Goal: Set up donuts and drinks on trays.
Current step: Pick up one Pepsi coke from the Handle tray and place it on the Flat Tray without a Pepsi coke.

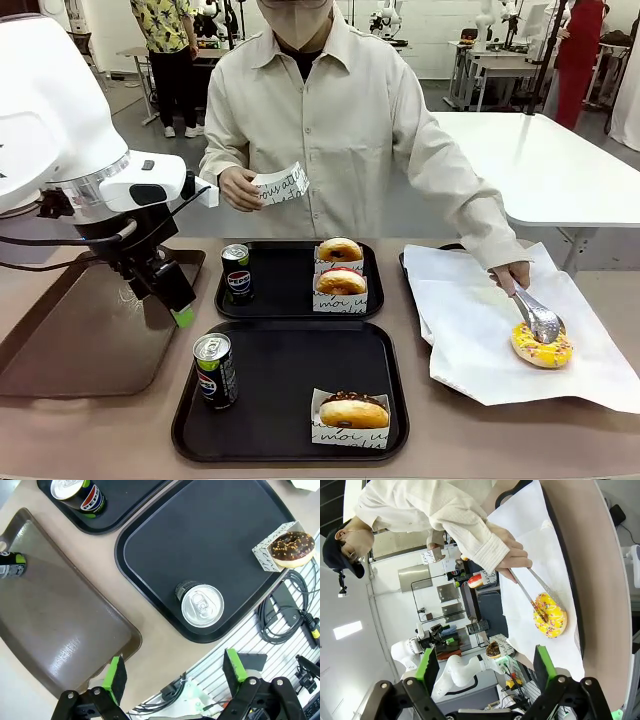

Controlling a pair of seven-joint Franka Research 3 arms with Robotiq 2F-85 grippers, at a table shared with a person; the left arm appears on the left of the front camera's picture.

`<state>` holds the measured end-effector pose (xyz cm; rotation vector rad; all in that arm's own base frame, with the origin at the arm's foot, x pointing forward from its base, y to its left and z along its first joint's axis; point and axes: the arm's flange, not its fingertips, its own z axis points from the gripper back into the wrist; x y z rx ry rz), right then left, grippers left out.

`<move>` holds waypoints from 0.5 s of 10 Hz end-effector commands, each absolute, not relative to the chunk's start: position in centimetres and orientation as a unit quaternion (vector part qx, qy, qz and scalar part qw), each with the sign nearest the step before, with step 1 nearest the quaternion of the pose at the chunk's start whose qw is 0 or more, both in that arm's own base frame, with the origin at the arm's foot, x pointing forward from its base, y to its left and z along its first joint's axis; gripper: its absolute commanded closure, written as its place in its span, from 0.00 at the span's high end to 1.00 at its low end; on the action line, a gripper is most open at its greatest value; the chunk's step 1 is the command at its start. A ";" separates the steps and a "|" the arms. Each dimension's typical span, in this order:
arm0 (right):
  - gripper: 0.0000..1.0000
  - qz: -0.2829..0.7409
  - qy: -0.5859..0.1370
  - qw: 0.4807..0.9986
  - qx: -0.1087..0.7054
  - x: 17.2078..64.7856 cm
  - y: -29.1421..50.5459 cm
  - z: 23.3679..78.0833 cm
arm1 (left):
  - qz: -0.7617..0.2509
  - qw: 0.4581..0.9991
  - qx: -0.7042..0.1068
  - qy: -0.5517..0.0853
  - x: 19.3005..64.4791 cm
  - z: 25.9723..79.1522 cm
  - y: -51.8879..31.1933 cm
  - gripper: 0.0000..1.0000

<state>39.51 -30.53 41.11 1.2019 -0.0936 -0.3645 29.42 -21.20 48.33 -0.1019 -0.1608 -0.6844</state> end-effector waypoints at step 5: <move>1.00 -0.168 -0.051 0.804 0.568 39.6 -30.5 41.2 | -0.166 0.951 -0.238 -0.110 35.0 48.8 -10.6 1.00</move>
